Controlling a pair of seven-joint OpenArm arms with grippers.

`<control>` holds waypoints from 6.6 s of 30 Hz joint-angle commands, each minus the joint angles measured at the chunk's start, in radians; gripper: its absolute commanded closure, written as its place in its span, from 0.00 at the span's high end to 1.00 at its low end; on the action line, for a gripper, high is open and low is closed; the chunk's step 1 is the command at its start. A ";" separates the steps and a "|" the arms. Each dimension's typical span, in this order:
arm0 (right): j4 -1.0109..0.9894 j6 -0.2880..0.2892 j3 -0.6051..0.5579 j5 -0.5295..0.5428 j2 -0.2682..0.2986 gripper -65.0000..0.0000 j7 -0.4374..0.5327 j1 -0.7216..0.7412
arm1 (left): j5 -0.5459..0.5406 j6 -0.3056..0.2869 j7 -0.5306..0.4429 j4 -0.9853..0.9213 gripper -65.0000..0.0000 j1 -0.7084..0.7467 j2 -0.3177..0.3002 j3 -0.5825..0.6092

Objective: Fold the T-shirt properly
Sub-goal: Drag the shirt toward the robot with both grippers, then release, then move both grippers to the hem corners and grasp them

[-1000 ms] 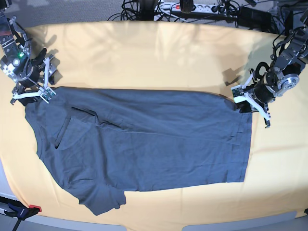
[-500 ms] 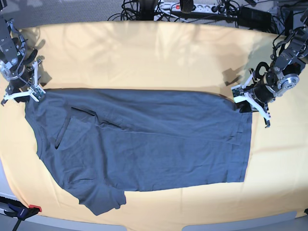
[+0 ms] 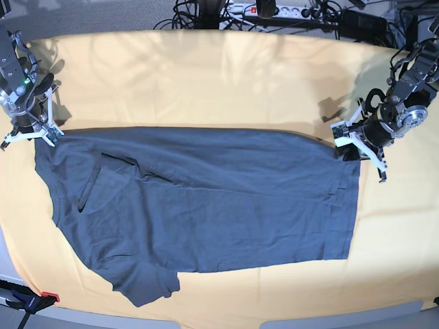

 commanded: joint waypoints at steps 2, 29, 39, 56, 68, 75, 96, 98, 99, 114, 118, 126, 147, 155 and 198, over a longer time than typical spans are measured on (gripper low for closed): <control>0.009 -0.014 0.011 -0.009 0.026 0.00 -0.037 0.010 | -0.001 0.019 0.000 0.011 0.00 -0.017 -0.027 -0.011; 0.230 0.055 0.011 0.197 0.148 0.00 -0.296 -0.108 | -0.229 -0.230 0.000 0.219 0.00 -0.017 -0.271 -0.011; 0.401 -0.056 0.011 0.187 0.242 0.00 -0.364 -0.309 | -0.260 -0.354 -0.004 0.237 0.00 -0.017 -0.272 -0.011; 0.502 -0.140 0.012 0.003 0.322 0.00 -0.437 -0.575 | -0.353 -0.437 -0.004 0.323 0.00 -0.017 -0.480 -0.011; 0.502 -0.157 0.013 -0.032 0.335 0.00 -0.444 -0.696 | -0.412 -0.437 -0.023 0.323 0.00 0.044 -0.483 -0.011; 0.502 -0.153 0.012 -0.027 0.336 0.00 -0.444 -0.695 | -0.407 -0.437 -0.020 0.323 0.00 0.150 -0.508 -0.011; 0.502 -0.139 0.012 0.033 0.335 0.09 -0.418 -0.695 | -0.489 -0.437 0.002 0.323 0.10 0.185 -0.536 -0.011; 0.502 -0.115 0.012 0.041 0.335 0.27 -0.422 -0.695 | -0.496 -0.437 0.047 0.323 0.29 0.185 -0.537 -0.011; 0.502 -0.103 0.012 0.041 0.335 0.34 -0.422 -0.695 | -0.500 -0.437 0.071 0.323 0.38 0.185 -0.537 -0.011; 0.564 -0.044 0.012 0.040 0.336 0.48 -0.546 -0.695 | -0.566 -0.437 0.192 0.378 0.48 0.185 -0.537 -0.011; 0.650 -0.060 0.012 0.040 0.336 0.48 -0.613 -0.696 | -0.566 -0.437 0.192 0.399 0.48 0.185 -0.537 -0.011; 0.670 -0.103 0.012 -0.017 0.337 0.48 -0.669 -0.697 | -0.566 -0.437 0.276 0.404 0.48 0.182 -0.537 -0.011; 0.670 -0.525 0.013 -0.760 0.377 0.48 -0.671 -0.714 | -0.568 -0.428 0.278 0.404 0.48 0.129 -0.536 -0.011; 0.670 -0.591 0.013 -0.504 0.373 0.48 -0.362 -0.449 | -0.645 -0.247 0.279 0.404 0.48 0.032 -0.508 -0.011; 0.406 -0.752 0.013 -0.504 0.097 0.48 -0.418 0.077 | -1.288 -0.157 0.399 -0.816 0.48 -0.283 0.217 -0.763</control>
